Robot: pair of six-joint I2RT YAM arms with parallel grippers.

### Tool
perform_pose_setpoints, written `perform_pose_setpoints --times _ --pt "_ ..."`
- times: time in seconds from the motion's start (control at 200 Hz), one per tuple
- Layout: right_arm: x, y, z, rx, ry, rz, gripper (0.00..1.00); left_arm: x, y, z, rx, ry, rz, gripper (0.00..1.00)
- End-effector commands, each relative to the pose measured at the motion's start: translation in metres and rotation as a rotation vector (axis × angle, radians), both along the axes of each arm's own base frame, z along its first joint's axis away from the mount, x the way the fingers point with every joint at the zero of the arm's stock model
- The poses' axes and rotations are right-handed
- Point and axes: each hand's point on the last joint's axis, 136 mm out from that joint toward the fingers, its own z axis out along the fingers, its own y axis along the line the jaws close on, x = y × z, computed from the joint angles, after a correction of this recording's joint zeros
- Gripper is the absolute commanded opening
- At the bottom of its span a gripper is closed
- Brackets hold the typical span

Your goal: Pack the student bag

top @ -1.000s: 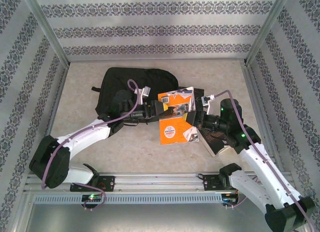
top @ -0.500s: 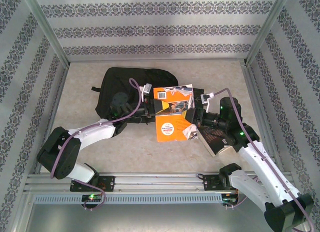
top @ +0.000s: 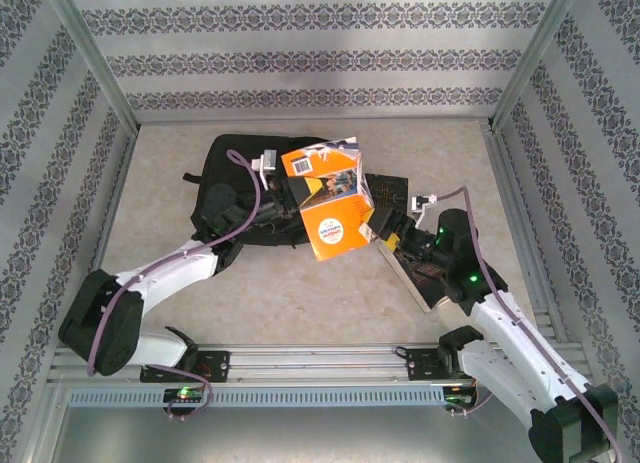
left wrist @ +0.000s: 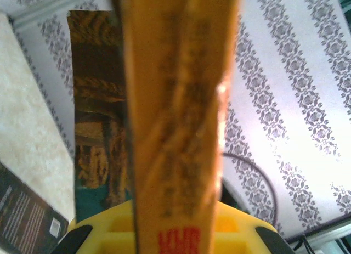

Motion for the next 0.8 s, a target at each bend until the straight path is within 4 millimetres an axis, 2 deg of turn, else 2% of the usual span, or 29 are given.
perform_pose_setpoints --times 0.0,0.21,0.445,0.62,0.725,0.799 --pt "0.004 0.006 0.041 0.221 -0.057 -0.026 0.97 0.006 0.022 0.068 -0.085 -0.163 0.142 0.0" --pt "-0.006 0.021 0.086 0.33 -0.196 -0.013 0.98 0.013 0.03 0.083 -0.134 -0.163 0.196 0.0" --pt "-0.012 0.04 0.132 0.448 -0.368 0.016 0.96 0.016 0.035 0.077 -0.16 -0.133 0.226 0.0" --pt "-0.018 0.048 0.161 0.371 -0.538 0.014 0.83 0.018 0.038 0.065 -0.16 -0.093 0.242 0.0" --pt "-0.018 0.041 0.166 0.32 -0.606 -0.058 0.66 0.018 0.039 0.058 -0.134 -0.074 0.257 0.0" --pt "-0.013 0.032 0.165 0.305 -0.62 -0.121 0.63 0.018 0.039 0.053 -0.13 -0.064 0.262 0.0"
